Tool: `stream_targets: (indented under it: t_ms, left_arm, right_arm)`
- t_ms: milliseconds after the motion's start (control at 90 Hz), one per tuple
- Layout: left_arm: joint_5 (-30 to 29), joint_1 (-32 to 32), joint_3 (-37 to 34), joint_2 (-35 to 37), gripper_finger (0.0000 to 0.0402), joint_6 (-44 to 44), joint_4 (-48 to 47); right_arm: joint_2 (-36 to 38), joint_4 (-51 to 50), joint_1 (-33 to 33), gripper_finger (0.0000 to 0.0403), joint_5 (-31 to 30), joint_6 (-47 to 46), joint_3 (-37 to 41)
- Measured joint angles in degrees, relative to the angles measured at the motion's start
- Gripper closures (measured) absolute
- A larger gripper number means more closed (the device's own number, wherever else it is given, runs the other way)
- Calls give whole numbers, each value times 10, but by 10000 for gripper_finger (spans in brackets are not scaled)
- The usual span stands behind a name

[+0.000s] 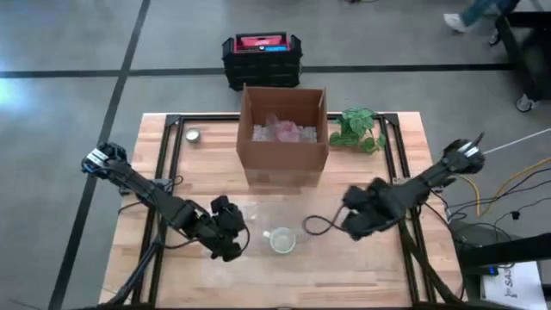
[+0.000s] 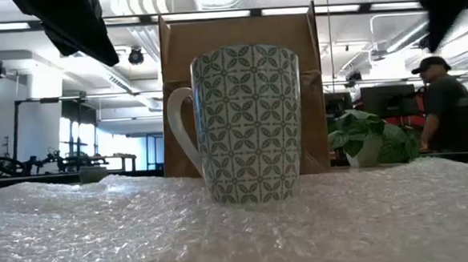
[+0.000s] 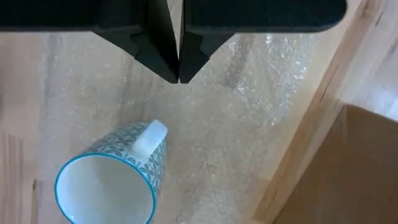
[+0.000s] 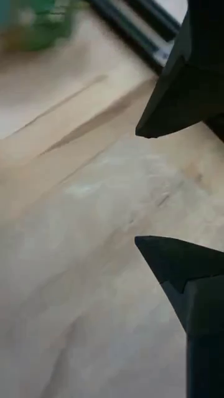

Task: Wrap mug
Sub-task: Wrap the white mug in bubble wrap

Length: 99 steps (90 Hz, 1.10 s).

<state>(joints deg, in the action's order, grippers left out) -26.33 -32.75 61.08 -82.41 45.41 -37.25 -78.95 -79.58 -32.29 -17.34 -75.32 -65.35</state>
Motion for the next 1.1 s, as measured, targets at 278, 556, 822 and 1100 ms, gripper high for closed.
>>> stream_targets:
  t_ms: [278,556,822,1100]
  left_arm:
    - [-3,11,0,0,402,-16,24]
    - [-12,12,0,0,402,-47,69]
    - [-12,12,0,0,402,-47,69]
    - [-12,12,0,0,402,-47,69]
  right_arm:
    - [46,142,-51,171,75,-126,164]
    - [5,209,-51,197,110,-126,231]
    - [-27,319,-51,223,118,-110,273]
    - [-20,328,-51,389,113,-44,243]
